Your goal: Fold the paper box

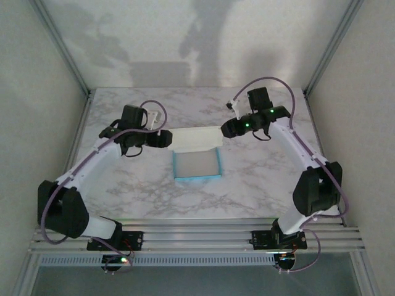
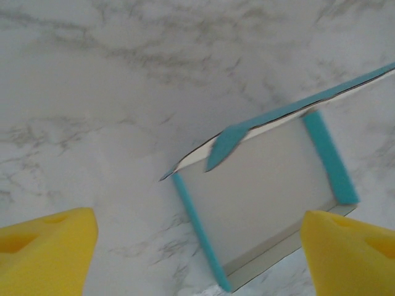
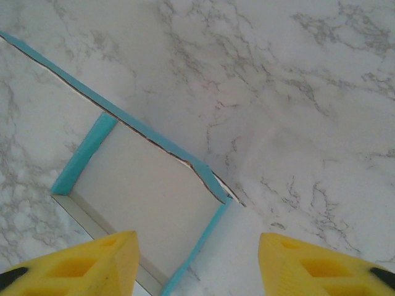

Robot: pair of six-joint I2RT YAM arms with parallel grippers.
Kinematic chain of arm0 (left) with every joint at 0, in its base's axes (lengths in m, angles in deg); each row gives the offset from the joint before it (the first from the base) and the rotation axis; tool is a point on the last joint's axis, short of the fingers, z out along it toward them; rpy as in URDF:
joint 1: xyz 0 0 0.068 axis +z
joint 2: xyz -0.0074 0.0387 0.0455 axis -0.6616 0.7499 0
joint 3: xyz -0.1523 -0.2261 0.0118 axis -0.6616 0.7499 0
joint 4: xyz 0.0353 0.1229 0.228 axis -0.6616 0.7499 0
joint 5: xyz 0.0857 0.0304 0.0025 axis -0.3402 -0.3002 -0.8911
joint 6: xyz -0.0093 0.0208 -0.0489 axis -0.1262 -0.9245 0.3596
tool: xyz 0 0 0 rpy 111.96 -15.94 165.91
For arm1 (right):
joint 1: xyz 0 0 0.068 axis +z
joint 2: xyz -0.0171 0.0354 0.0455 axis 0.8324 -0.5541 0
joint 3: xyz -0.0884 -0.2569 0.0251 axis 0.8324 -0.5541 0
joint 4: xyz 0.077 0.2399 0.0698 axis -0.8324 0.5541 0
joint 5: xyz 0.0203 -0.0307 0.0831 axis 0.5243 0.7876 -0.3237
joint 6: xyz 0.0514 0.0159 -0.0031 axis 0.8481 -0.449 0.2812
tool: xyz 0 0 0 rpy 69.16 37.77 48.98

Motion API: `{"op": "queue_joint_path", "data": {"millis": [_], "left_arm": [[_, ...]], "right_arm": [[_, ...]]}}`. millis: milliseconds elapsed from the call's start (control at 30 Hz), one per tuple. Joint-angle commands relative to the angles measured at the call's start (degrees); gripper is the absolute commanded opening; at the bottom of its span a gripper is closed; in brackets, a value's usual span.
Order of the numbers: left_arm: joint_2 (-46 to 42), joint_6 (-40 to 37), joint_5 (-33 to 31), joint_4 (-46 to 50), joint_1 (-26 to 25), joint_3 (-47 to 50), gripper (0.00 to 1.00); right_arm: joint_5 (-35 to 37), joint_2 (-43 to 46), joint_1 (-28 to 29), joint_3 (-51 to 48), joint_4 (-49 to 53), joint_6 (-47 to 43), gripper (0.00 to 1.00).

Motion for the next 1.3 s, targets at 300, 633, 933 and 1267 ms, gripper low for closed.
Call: {"op": "queue_joint_path", "data": {"millis": [300,633,933,1267], "left_arm": [[8.99,-13.42,3.77,11.12,0.43,-9.56,0.64],[15.11,-15.53,3.09,13.91,0.57,-17.34,0.50],[16.99,-16.19,5.56,15.77,0.56,-18.82,0.39],[16.65,-14.95,5.44,16.61,0.51,-18.39,0.36]], "right_arm": [[-3.22,-12.00,-0.17,10.00,7.57,-7.44,0.47],[-2.35,-15.03,0.59,11.42,7.19,-8.13,0.40],[-1.77,-15.38,1.92,11.07,6.63,-7.81,0.28],[1.51,-14.01,2.18,8.44,5.25,-5.12,0.12]]}}
